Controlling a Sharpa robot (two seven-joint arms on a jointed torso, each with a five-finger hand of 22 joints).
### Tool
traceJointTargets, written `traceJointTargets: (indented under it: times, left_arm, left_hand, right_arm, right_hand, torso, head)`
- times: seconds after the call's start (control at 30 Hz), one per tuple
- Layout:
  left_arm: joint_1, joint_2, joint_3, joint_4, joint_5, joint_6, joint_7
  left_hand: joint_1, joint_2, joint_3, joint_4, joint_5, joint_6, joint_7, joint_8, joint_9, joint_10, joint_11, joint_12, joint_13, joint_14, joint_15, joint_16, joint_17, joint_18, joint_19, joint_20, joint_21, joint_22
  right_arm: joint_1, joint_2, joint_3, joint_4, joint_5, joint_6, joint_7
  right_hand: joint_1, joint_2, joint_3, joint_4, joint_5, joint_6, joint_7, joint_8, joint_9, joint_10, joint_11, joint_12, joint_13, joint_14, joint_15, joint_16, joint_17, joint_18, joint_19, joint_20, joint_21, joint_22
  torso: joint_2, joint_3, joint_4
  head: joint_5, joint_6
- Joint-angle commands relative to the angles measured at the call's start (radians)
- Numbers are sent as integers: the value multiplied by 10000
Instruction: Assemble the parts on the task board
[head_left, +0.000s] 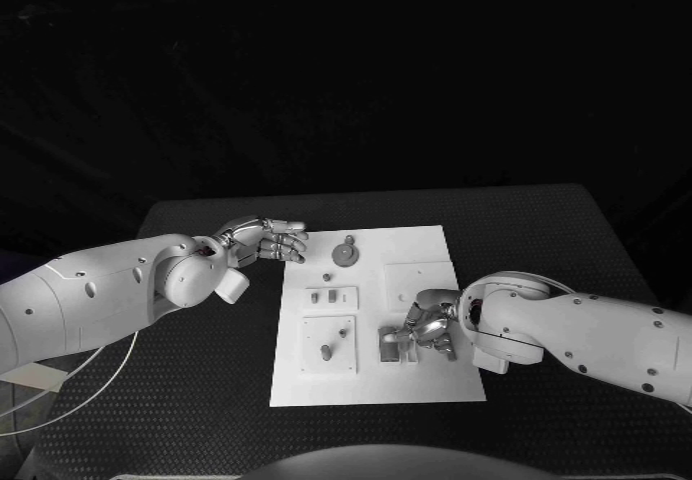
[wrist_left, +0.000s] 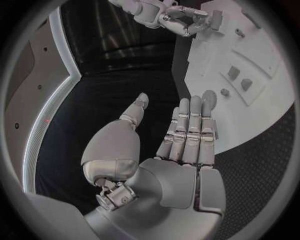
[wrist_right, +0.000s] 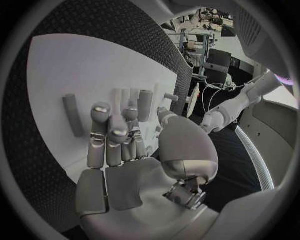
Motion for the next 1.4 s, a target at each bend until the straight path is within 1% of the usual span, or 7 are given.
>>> traceJointTargets:
  times: [0.03,0.27,0.4,0.77,0.87,0.97,1.4]
  left_arm:
    - [7,13,5,10,-13,135,85]
    - [6,29,5,-3,-13,141,90]
    - [6,46,5,-14,-13,153,92]
    - [5,10,3,17,-14,128,56]
    - [5,-7,3,22,-14,133,40]
    - [5,2,2,6,-14,168,24]
    - [5,1,1,-2,-14,238,-58]
  left_hand:
    - [-71,-6,-38,11,-1,25,73,55,-17,46,5,-38,-17,90,-14,-60,11,-76,-16,-28,-26,-17]
    - [-71,-5,-37,11,-1,27,73,56,-18,48,5,-37,-20,91,-14,-61,12,-76,-16,-28,-26,-17]
    - [-71,-4,-37,11,-2,29,72,58,-18,50,5,-36,-22,91,-14,-63,13,-76,-16,-28,-26,-18]
    - [-75,-6,-39,11,-2,33,72,61,-19,54,4,-35,-27,93,-14,-65,15,-76,-16,-27,-26,-19]
    - [-79,-11,-42,11,-2,35,71,62,-19,55,3,-35,-29,94,-14,-66,16,-76,-16,-26,-26,-20]
    - [-80,-13,-43,11,-2,36,71,63,-20,57,3,-35,-31,94,-14,-66,17,-76,-16,-26,-26,-20]
    - [-116,-8,-49,29,-2,29,74,60,-27,56,5,-37,-46,99,-14,-72,21,-76,-11,-26,-23,-23]
  right_arm:
    - [133,-191,11,113,-584,-321,38]
    - [499,-717,316,539,-982,-369,-35]
    - [761,-1065,353,665,-1263,10,-174]
    - [824,-1839,298,506,-2491,2029,-478]
    - [818,-1960,118,486,-2542,2119,-485]
    - [770,-1981,58,468,-2618,2142,-485]
    - [303,-1641,19,402,-2699,1884,-482]
  right_hand:
    - [26,-39,70,8,46,52,0,62,30,-8,-5,85,-11,17,-77,-6,4,524,73,-52,-20,158]
    - [150,-33,93,-15,47,100,-24,92,51,40,-30,135,-5,69,-101,31,20,524,129,-75,13,174]
    - [305,63,78,-33,47,135,-39,117,72,61,-45,167,-2,93,-115,60,37,524,157,-89,43,190]
    - [1182,778,-486,-128,52,278,-98,204,162,152,-100,267,-9,101,-162,191,113,524,83,-66,221,214]
    - [1254,890,-601,-89,48,285,-94,204,167,154,-95,260,-25,97,-155,188,108,524,53,-43,230,211]
    - [1276,907,-697,-53,47,293,-93,205,170,158,-93,259,-35,98,-153,188,105,524,42,-28,240,210]
    - [670,685,-862,32,47,334,-101,187,153,181,-98,242,-98,106,-157,162,70,524,53,5,211,161]
  torso:
    - [-4,3,-8]
    - [0,8,-17]
    - [-2,9,-14]
    - [2,4,-5]
    - [-2,-5,-11]
    - [7,9,-16]
    - [3,-8,21]
  head:
    - [-23,39]
    - [-51,87]
    - [-104,126]
    - [-238,193]
    - [-251,208]
    - [-258,209]
    - [-265,162]
